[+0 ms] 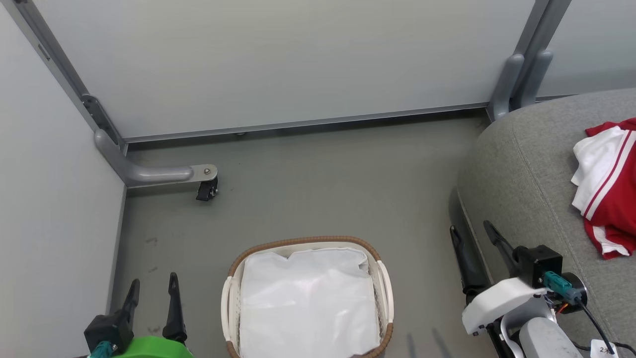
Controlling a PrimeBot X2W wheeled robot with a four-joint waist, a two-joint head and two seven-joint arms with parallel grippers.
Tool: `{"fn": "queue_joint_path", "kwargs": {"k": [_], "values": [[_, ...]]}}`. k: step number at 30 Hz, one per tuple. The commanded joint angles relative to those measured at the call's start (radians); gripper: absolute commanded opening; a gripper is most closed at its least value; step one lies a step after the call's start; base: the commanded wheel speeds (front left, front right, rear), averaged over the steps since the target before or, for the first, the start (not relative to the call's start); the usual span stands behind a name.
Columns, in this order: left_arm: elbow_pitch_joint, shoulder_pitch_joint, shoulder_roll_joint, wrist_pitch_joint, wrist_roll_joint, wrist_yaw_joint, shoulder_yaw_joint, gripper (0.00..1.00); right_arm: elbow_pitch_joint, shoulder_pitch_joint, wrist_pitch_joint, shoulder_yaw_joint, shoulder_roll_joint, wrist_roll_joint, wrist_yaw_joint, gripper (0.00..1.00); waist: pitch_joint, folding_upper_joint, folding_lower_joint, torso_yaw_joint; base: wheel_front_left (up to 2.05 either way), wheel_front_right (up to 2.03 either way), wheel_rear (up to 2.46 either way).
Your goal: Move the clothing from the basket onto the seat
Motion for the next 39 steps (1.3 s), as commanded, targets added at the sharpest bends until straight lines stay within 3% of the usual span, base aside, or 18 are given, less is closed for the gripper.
{"fn": "queue_joint_path", "kwargs": {"k": [1, 4, 39], "values": [[0.003, 0.001, 0.000, 0.000, -0.009, 0.000, -0.001, 0.00, 0.000, 0.002, 0.000, -0.001, 0.000, 0.001, 0.000, 0.00, -0.001, 0.0000, 0.0000, 0.001, 0.00, 0.00, 0.00], [0.033, 0.004, -0.005, 0.001, -0.012, 0.000, 0.000, 0.00, 0.027, 0.012, 0.001, 0.003, 0.006, 0.001, 0.000, 0.00, -0.002, 0.0000, 0.0000, 0.001, 0.00, 0.00, 0.00], [-0.043, -0.043, -0.003, 0.157, -0.582, -0.004, 0.036, 0.00, -0.050, 0.033, 0.156, -0.076, 0.002, 0.586, 0.000, 0.00, -0.018, 0.0000, 0.0000, 0.003, 0.00, 0.00, 0.00]]}}
